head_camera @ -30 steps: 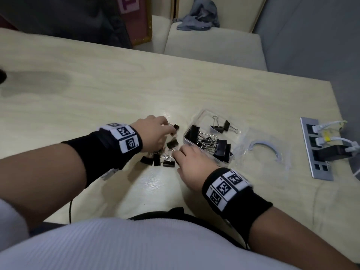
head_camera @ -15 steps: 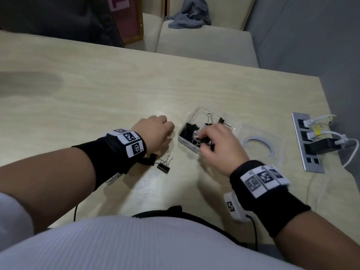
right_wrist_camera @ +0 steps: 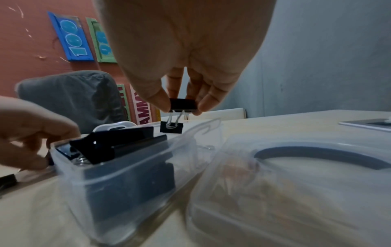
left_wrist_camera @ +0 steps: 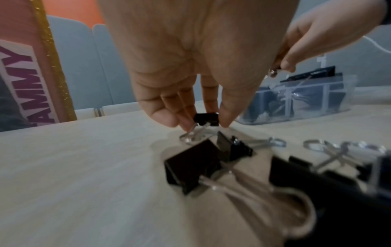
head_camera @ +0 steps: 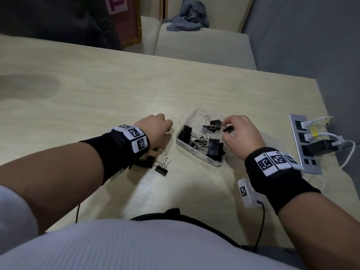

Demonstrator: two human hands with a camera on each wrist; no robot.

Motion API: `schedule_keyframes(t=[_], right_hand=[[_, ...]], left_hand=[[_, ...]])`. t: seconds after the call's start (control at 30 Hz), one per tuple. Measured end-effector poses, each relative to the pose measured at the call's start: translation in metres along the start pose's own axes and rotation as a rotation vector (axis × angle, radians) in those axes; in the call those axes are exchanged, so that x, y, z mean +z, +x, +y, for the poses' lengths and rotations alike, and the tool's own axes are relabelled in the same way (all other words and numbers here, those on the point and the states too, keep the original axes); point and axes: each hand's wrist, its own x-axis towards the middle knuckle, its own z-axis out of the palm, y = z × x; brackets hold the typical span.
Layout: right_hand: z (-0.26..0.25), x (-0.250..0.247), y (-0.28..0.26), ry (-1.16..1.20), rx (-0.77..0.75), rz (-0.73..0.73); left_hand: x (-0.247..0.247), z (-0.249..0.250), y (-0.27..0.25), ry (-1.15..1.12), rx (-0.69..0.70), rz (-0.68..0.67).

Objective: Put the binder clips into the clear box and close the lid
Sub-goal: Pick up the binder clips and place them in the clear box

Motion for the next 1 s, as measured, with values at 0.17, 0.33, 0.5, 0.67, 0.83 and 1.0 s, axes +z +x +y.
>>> schedule_keyframes(t=[0.17, 0.33, 0.5, 0.67, 0.83, 1.0], right_hand=[[0.001, 0.001, -0.006, 0.112, 0.057, 0.104], [-0.002, 0.0, -0.005, 0.168, 0.045, 0.254], [-0.005, 0.0, -0.005, 0.12, 0.057, 0.157], [-0.023, 0.02, -0.026, 0.102, -0.149, 0.17], [-0.064, 0.055, -0.061, -0.031, -0.51, -0.1], [-0.081, 0.085, -0.075, -0.235, -0.658, -0.451]], left_hand=[[-0.025, 0.007, 0.004, -0.263, -0.023, 0.303], [-0.048, 0.037, 0.018, -0.496, 0.049, 0.362], [-0.051, 0.049, 0.019, -0.562, 0.096, 0.261], [-0.039, 0.012, -0.001, -0.378, -0.027, 0.218], [-0.017, -0.019, -0.03, -0.148, -0.101, -0.055], [-0.006, -0.027, -0.045, -0.1, -0.12, -0.222]])
